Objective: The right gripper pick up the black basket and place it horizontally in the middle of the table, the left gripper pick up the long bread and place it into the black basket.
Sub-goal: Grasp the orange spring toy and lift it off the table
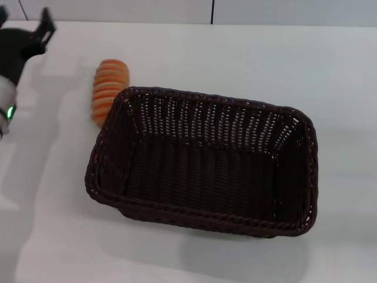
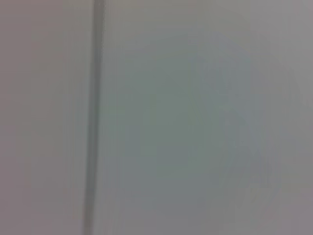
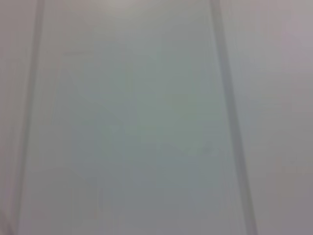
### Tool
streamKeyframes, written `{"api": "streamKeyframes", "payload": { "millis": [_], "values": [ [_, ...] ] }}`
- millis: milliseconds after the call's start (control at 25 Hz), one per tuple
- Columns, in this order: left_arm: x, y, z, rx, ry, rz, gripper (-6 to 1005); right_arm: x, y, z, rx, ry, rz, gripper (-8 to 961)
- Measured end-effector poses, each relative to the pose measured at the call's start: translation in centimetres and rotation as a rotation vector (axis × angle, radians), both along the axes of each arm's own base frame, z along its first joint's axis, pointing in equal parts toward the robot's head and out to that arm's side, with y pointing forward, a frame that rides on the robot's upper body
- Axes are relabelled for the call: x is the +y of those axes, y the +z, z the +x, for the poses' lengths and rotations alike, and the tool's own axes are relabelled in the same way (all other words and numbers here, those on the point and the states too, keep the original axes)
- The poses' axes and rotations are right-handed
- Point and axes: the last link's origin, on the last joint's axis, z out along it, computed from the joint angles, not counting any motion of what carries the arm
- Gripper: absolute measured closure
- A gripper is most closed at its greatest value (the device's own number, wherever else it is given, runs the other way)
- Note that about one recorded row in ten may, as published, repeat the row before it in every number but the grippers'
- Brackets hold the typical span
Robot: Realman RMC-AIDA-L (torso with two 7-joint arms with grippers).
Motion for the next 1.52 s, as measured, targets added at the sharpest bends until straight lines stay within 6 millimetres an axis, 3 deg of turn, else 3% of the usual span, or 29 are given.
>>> {"api": "streamKeyframes", "payload": {
  "millis": [320, 560, 640, 880, 1520],
  "values": [
    [3.8, 0.2, 5.2, 0.037, 0.077, -0.284, 141, -2.9, 0.0, 4.4, 0.067, -0.088, 0.065, 123],
    [4.9, -0.4, 7.9, 0.129, 0.275, -0.483, 141, -3.5, 0.0, 5.5, 0.091, -0.119, 0.079, 122],
    [5.3, -1.5, 9.3, 0.175, 0.366, -0.6, 139, -3.3, 0.1, 5.5, 0.092, -0.115, 0.082, 122],
    [5.9, -3.0, 8.9, 0.198, 0.502, -0.764, 138, -2.3, 0.2, 5.1, 0.086, -0.098, 0.075, 123],
    [6.3, -4.2, 7.9, 0.183, 0.571, -0.817, 150, -1.8, 0.4, 4.9, 0.089, -0.084, 0.072, 123]
  ]
}}
